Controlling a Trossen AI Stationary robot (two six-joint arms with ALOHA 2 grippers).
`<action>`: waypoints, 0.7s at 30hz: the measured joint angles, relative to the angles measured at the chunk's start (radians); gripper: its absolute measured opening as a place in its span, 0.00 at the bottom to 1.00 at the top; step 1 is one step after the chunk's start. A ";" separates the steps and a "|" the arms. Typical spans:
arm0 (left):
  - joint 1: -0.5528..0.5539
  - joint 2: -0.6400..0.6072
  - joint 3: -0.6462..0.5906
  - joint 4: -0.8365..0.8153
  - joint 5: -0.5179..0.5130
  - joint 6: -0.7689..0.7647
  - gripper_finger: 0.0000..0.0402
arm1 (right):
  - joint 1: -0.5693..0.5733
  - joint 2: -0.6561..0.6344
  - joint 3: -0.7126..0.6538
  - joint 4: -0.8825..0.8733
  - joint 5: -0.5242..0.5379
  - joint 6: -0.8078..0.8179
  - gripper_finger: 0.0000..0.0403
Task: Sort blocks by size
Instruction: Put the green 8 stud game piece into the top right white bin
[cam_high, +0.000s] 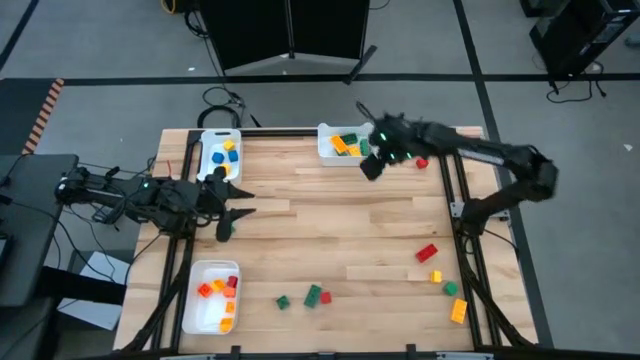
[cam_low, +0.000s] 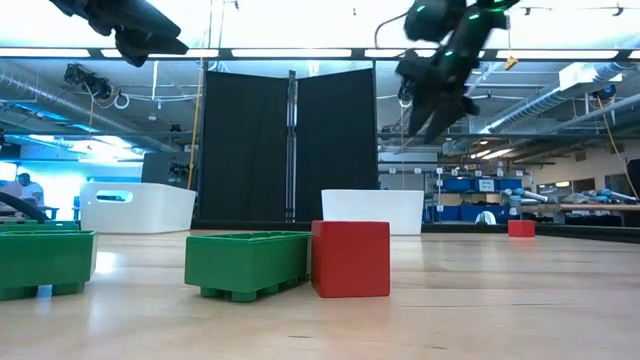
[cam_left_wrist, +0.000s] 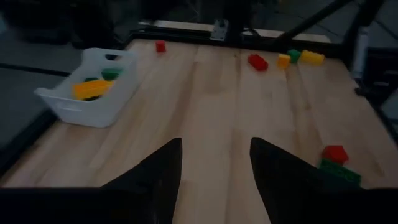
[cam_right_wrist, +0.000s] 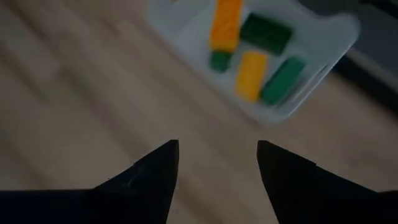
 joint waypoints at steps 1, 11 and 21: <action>0.000 0.001 0.000 0.004 -0.023 -0.004 0.49 | 0.027 -0.043 -0.052 0.034 0.000 0.042 0.57; 0.053 0.018 0.000 0.190 -0.224 -0.106 0.49 | 0.338 -0.322 -0.426 0.366 0.010 0.379 0.55; 0.059 0.017 0.000 0.325 -0.237 -0.014 0.50 | 0.540 -0.293 -0.490 0.563 0.104 0.533 0.51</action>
